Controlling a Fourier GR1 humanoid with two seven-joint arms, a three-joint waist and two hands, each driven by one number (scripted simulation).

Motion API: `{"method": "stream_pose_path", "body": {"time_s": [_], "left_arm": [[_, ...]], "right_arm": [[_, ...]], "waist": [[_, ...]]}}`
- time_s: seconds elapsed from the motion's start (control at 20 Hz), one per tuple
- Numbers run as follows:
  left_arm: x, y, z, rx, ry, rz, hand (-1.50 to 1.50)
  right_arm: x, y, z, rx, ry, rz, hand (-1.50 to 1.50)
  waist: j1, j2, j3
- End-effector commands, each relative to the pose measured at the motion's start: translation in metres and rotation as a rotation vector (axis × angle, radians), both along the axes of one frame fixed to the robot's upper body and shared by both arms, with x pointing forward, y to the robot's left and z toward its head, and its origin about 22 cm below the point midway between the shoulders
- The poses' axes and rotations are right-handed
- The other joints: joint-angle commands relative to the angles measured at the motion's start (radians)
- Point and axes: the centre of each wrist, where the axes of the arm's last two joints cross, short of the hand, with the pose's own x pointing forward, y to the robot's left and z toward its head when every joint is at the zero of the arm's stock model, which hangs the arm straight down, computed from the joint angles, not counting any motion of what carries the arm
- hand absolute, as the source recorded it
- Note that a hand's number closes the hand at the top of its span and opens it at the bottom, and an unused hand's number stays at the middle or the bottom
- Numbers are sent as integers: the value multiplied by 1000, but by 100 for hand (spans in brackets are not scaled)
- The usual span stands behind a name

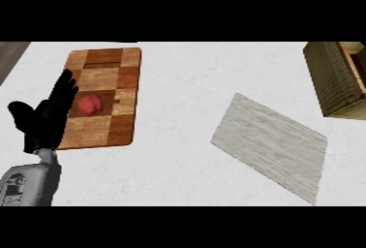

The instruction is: Pick the pear from the placemat and place it in the basket

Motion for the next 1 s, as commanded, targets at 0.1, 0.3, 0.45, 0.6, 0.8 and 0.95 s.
{"method": "stream_pose_path", "body": {"time_s": [0.1,0.3,0.45,0.6,0.8,0.95], "left_arm": [[1,-8,-3,-14,-8,-21,0],[1,-12,-2,-14,-8,-20,0],[8,-4,-4,-22,20,4,0],[-3,-16,-13,-16,-1,-6,0],[-1,0,-13,4,-6,-11,0],[12,-17,-5,-12,1,-13,0]], "right_arm": [[-8,-25,-25,13,13,-5,150],[0,-10,-37,2,-4,-21,150],[6,1,-27,-53,3,-23,150],[-1,-12,-46,-75,29,-32,150],[-3,-18,-33,-91,16,-49,150],[-3,-17,-41,-122,28,-45,150]], "waist": [[7,7,1],[1,2,1],[5,5,1],[-3,1,1],[8,6,1],[2,6,1]]}}
